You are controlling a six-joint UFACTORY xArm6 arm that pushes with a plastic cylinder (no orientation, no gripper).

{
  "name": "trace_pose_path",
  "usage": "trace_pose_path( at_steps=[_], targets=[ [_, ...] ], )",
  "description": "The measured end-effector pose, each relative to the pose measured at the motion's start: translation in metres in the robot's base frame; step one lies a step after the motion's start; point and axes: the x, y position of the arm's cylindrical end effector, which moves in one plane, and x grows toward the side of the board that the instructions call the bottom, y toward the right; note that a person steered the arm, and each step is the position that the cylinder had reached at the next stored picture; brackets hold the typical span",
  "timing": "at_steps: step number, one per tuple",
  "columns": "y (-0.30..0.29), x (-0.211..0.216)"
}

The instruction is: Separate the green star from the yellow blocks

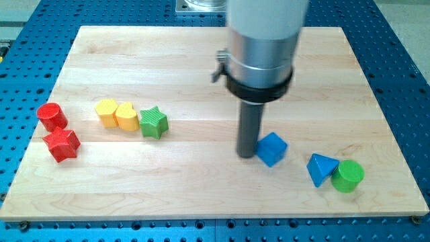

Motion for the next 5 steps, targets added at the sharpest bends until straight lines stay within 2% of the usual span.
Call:
trace_pose_path(
  at_steps=[1,2,3,4,5],
  targets=[
    [0.036,0.002],
    [-0.035,0.012],
    [-0.193,0.053],
    [-0.299,0.038],
    [-0.281,-0.011]
  ],
)
